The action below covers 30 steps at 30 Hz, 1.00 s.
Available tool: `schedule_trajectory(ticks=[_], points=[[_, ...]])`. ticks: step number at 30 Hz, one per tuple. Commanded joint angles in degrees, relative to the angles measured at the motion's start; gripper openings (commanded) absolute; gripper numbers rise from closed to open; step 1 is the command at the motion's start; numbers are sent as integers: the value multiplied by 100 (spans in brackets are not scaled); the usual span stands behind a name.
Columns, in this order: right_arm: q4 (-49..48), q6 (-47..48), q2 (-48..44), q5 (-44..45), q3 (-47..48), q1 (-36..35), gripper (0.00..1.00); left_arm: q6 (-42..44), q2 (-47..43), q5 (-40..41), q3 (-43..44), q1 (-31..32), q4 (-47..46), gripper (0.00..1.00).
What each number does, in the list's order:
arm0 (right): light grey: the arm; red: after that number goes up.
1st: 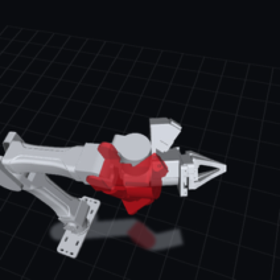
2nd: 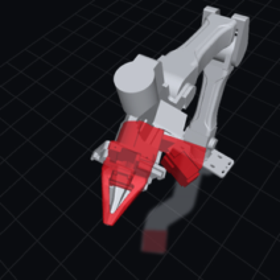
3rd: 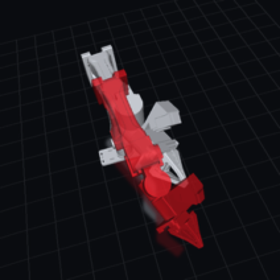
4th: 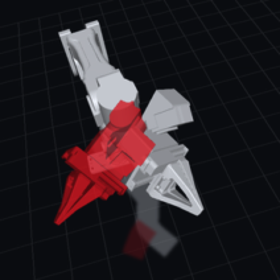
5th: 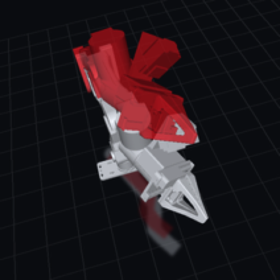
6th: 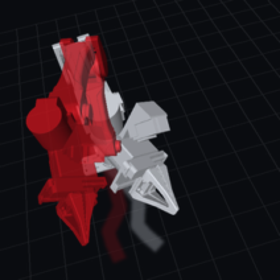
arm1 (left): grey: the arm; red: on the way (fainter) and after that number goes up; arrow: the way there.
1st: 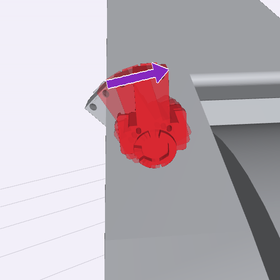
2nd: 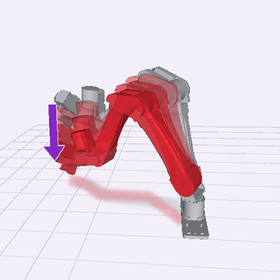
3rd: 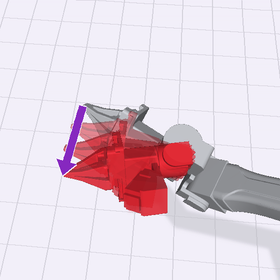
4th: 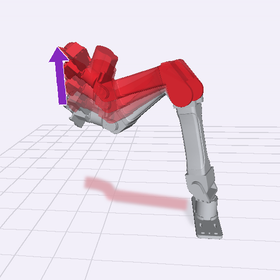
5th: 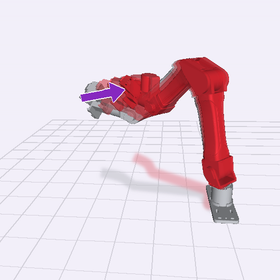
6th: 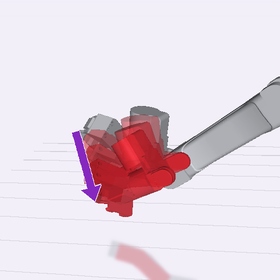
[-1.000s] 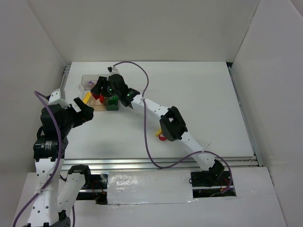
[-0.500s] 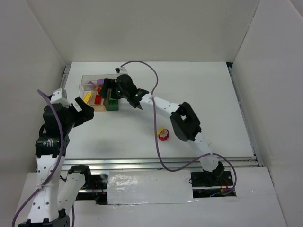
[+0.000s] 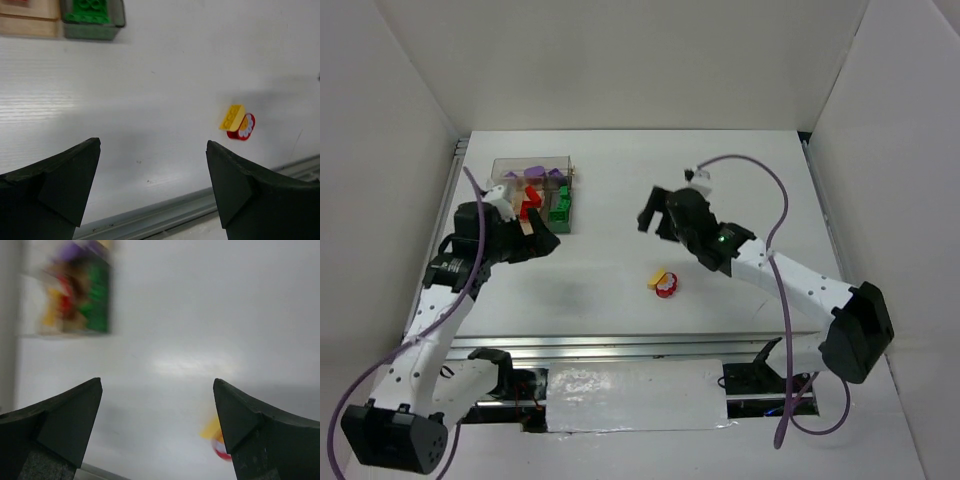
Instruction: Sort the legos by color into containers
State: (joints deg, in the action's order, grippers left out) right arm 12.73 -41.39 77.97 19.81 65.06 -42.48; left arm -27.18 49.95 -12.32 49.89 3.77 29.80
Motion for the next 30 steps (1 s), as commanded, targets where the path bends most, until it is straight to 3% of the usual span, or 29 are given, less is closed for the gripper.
schedule_trajectory(ticks=[1, 5, 6, 10, 15, 21, 30], points=[[1256, -694, -534, 644, -1046, -41, 100, 11, 390, -70, 328, 641, -159, 100], [1548, -1091, -1722, 893, -1723, 143, 100, -85, 1024, -122, 513, 1291, -211, 100], [1557, -1073, -1968, 840, -1881, 283, 100, -190, 1138, 183, 583, 1719, -333, 99], [1924, -1038, -3206, 901, -1944, 381, 100, -463, 2330, 643, 794, 2742, -806, 99], [2584, -977, -3920, 1007, -1769, 442, 100, -289, 3563, 905, 1249, 3602, -1407, 99], [2866, -731, -4457, 665, -1926, 460, 100, 81, 5066, 1381, 2244, 4052, -1117, 99], [2603, -608, -4467, 392, -2243, 477, 100, 152, 5955, 1214, 2833, 4492, -1038, 99]])
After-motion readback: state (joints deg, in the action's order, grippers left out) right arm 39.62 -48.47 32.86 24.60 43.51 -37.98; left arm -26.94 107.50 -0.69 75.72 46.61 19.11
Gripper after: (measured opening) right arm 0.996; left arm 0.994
